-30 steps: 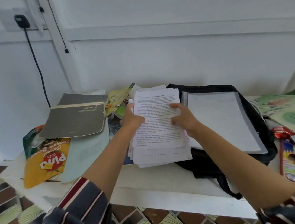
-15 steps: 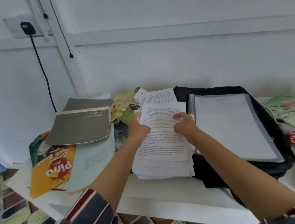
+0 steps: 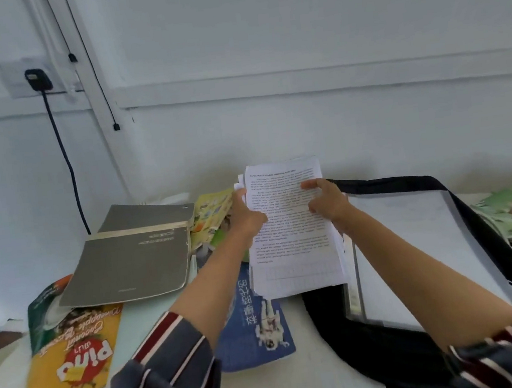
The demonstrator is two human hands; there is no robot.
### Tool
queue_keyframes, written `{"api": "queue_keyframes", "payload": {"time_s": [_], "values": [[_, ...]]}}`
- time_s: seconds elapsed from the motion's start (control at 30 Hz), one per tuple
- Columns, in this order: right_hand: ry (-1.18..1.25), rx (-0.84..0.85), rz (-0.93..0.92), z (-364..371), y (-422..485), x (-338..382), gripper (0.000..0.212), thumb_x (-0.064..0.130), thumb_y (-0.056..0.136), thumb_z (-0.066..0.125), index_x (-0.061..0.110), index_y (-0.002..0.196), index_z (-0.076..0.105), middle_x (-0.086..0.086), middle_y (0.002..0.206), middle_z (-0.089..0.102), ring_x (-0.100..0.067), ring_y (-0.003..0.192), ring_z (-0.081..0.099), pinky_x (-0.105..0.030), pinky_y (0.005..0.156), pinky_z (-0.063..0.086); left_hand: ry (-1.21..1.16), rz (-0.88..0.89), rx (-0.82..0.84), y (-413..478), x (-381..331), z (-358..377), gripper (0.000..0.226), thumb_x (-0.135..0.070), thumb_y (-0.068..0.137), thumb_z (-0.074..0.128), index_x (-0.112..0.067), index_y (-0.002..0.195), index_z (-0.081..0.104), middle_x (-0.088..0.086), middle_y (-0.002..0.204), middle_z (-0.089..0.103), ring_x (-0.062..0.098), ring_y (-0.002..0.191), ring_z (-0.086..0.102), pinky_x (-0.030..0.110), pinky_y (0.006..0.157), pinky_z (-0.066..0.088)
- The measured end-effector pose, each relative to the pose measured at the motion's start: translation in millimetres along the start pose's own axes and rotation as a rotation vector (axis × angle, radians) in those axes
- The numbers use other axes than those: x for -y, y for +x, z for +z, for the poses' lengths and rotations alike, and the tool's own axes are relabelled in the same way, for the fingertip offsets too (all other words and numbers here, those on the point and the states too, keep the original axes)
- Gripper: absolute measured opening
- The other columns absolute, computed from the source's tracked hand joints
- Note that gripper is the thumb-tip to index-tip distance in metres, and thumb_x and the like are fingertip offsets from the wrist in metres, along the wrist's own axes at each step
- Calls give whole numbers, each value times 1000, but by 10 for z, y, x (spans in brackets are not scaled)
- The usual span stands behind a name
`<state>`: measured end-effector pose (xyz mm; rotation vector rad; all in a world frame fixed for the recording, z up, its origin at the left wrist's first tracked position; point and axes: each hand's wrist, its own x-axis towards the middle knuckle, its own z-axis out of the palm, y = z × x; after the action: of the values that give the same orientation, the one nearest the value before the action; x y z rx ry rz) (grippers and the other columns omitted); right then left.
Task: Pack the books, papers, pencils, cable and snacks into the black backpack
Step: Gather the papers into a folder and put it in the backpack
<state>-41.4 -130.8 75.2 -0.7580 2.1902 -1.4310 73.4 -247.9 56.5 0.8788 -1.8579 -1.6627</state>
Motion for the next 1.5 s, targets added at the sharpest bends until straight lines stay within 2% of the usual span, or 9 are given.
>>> {"api": "queue_keyframes", "payload": {"time_s": [0.13,0.33,0.5,0.57,0.7,0.9,1.07,1.27,1.5], "values": [[-213,22,70,118,251,-233,49,-5,85,40,18,128,45,-11,129,44,-29,114,49,-37,94,48,96,-60,42,196,178,65,78,13,84,52,-14,147,15,8,139,39,15,104,41,23,70,43],[-157,34,151,175,371,-227,53,-12,82,46,11,130,46,-16,136,40,-29,113,47,-30,83,43,211,-77,-1,322,250,195,75,6,85,54,-17,147,17,9,135,45,23,111,48,31,83,46],[58,16,156,-19,318,-192,49,-25,75,48,2,114,60,-15,127,49,-35,119,48,-38,96,47,52,-66,10,334,187,227,67,13,82,54,-13,140,30,9,127,51,16,96,47,24,67,46],[187,8,126,-134,281,-199,47,-25,74,49,7,105,63,-16,131,50,-35,114,52,-41,92,50,-4,-2,24,336,131,244,65,14,80,56,-14,135,35,9,123,54,17,94,51,23,65,47],[447,20,-2,-455,96,-129,50,-26,76,46,9,109,61,-14,126,54,-28,105,57,-33,78,54,-86,189,118,276,-61,305,73,10,82,60,-22,141,32,-3,129,43,15,113,47,30,88,47],[585,-17,-285,-1085,-149,-126,53,-27,73,49,13,104,65,-6,123,58,-24,113,57,-31,86,55,-116,477,226,192,-350,544,65,-2,81,68,-44,125,44,-2,137,31,19,128,37,34,105,39],[554,-83,-474,-1612,-280,-271,60,-27,71,53,25,92,74,-2,121,62,-17,113,60,-28,86,53,-88,528,420,42,-567,1000,43,-3,81,67,-41,101,59,-3,133,38,16,132,33,24,99,42],[547,-126,-527,-2039,-331,-562,56,-20,65,61,29,90,75,4,119,63,-21,121,53,-38,100,46,-140,541,480,-171,-651,1535,47,12,82,58,-29,103,60,-18,118,48,-4,116,44,14,87,48],[492,-40,-508,-2207,-331,-857,63,-27,73,51,28,94,74,9,116,66,-15,117,56,-26,92,50,-30,548,405,-228,-486,1793,48,10,81,60,-32,104,61,-20,119,52,0,121,44,36,110,36]]}}
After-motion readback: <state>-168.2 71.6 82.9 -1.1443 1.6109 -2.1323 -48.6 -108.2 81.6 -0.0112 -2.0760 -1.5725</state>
